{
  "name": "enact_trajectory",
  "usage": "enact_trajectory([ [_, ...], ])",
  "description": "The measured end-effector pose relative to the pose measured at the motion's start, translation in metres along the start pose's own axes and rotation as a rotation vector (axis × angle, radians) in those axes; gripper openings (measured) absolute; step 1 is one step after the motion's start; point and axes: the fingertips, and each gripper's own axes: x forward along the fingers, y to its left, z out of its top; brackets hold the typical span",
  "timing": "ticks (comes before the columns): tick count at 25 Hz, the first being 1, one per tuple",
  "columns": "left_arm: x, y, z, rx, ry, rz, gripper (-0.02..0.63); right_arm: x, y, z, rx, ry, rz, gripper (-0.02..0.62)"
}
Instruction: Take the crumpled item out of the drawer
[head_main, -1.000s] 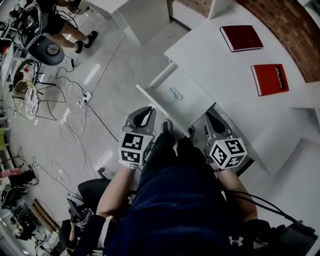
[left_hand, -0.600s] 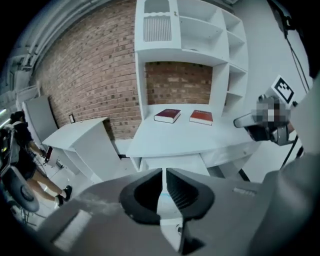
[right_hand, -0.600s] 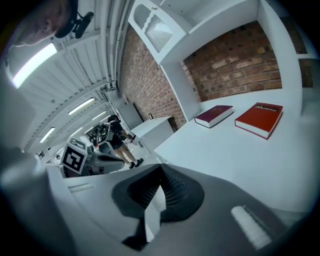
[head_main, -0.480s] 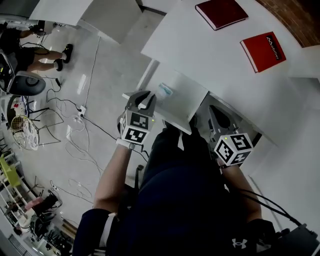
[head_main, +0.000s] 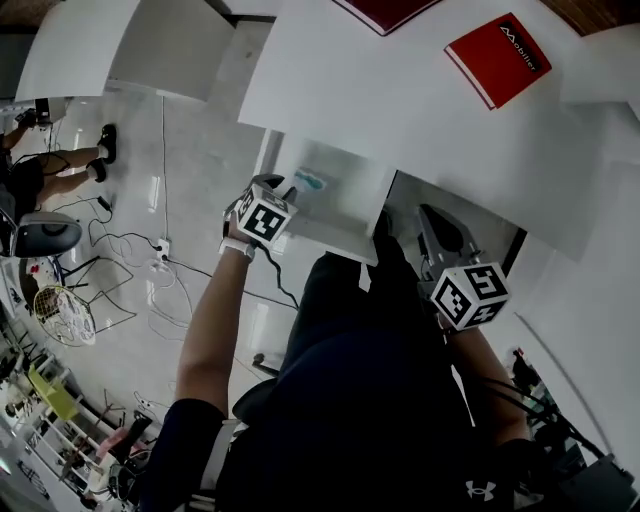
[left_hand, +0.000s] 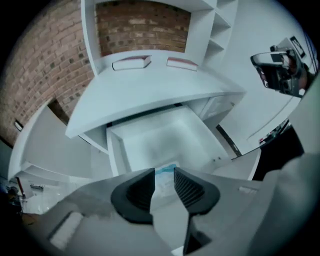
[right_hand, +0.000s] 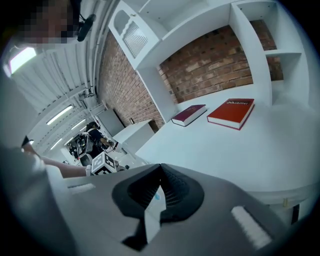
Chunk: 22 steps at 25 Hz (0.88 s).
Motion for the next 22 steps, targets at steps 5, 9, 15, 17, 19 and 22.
enact_trajectory([
  [5, 0.042, 0.018, -0.014, 0.060, 0.182, -0.080, 0.127, -0.001, -0.013, -0.001, 0.035, 0.003, -0.040, 0.003],
  [9, 0.068, 0.013, -0.018, 0.087, 0.288, -0.166, 0.129, -0.006, -0.018, -0.008, 0.060, 0.004, -0.080, 0.003],
  [15, 0.105, 0.003, -0.060, 0.072, 0.505, -0.227, 0.129, -0.016, -0.022, -0.010, 0.067, -0.005, -0.118, 0.003],
  [17, 0.114, 0.003, -0.066, 0.091, 0.540, -0.225, 0.129, -0.020, -0.022, -0.009, 0.070, -0.014, -0.130, 0.003],
  [19, 0.118, 0.002, -0.069, 0.097, 0.558, -0.220, 0.129, -0.025, -0.021, -0.007, 0.073, -0.027, -0.144, 0.003],
  [22, 0.125, 0.000, -0.068, 0.099, 0.529, -0.231, 0.109, -0.027, -0.018, -0.007, 0.069, -0.040, -0.161, 0.003],
])
